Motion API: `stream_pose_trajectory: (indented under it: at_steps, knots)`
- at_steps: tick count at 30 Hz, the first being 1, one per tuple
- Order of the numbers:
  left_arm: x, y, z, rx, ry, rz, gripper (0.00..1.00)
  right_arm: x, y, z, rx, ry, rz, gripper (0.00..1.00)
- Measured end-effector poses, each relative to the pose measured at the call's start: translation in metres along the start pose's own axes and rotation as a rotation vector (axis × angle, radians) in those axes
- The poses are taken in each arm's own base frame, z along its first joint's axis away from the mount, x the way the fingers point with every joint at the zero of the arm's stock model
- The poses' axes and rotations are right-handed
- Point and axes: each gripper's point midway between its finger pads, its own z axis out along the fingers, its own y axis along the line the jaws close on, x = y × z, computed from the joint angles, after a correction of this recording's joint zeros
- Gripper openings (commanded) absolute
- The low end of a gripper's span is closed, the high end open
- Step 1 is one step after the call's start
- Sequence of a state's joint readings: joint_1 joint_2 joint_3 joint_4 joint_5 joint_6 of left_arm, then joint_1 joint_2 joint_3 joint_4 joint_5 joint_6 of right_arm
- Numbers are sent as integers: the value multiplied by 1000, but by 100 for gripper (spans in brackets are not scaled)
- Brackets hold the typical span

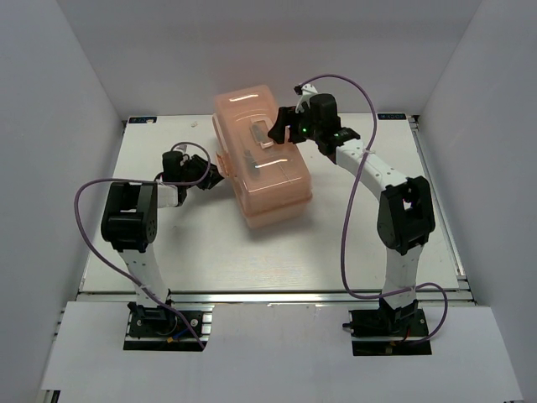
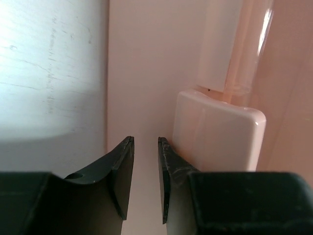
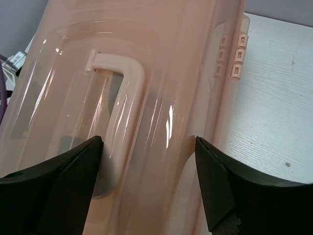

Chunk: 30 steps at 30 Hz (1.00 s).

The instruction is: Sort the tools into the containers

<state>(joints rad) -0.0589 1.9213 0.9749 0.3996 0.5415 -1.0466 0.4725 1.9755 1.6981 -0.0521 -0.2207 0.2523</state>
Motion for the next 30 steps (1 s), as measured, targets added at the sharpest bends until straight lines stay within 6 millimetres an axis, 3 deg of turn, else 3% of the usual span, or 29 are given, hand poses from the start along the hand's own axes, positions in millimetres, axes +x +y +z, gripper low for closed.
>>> stream_pose_trajectory:
  at_steps: [11, 19, 25, 30]
  knots:
    - [2, -7, 7, 235, 59, -190, 41, -1, -4, -4, 3, -1, -7, 69]
    - [12, -19, -5, 346, 103, -260, 32, -1, -5, -4, -1, 0, -15, 68]
    - [23, -16, -13, 354, 135, -305, 31, 0, -4, -4, -12, 2, -21, 68]
    - [27, -18, -17, 359, 155, -306, 23, 0, -4, -4, -11, 2, -26, 68]
